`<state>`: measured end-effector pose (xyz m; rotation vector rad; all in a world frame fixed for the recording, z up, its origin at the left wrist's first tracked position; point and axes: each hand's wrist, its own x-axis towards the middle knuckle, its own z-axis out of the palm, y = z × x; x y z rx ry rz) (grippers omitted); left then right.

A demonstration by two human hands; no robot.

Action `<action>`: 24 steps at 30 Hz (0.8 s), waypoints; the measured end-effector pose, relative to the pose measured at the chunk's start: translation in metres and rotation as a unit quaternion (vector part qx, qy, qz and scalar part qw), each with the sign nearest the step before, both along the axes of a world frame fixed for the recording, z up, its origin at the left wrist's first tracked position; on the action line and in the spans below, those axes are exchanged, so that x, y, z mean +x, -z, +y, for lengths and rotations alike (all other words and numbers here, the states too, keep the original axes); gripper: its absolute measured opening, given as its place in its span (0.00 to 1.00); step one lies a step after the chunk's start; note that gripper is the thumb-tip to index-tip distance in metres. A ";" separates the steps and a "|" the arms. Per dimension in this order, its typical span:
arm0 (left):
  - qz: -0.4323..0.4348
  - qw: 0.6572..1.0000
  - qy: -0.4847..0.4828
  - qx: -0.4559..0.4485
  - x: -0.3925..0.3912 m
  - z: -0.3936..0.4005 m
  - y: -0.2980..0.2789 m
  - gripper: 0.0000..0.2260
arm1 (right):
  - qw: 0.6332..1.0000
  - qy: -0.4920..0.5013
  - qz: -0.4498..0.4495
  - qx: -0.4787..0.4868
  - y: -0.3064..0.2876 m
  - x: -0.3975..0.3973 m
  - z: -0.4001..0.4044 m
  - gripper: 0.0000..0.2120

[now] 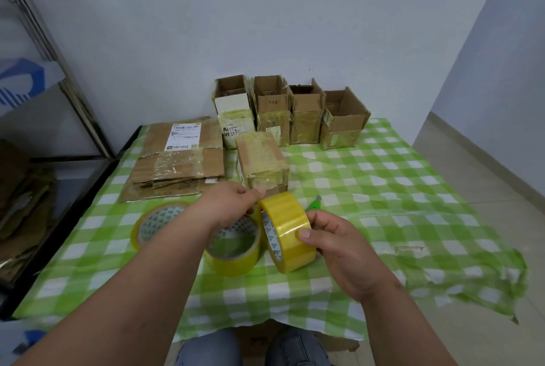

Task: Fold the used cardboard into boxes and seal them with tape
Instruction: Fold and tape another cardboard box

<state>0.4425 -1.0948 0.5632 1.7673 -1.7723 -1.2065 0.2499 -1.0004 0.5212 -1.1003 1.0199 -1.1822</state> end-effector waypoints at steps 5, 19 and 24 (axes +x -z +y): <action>0.109 0.990 -0.037 0.077 -0.006 0.006 0.001 0.17 | 0.999 0.001 0.012 0.031 -0.005 -0.009 -0.001 0.22; 0.274 0.943 -0.135 0.134 -0.009 0.021 0.013 0.21 | 0.738 0.126 0.636 0.185 -0.007 -0.005 -0.055 0.20; 0.272 0.946 -0.127 0.122 -0.008 0.019 0.017 0.23 | 0.762 0.126 0.595 0.221 -0.008 -0.004 -0.064 0.13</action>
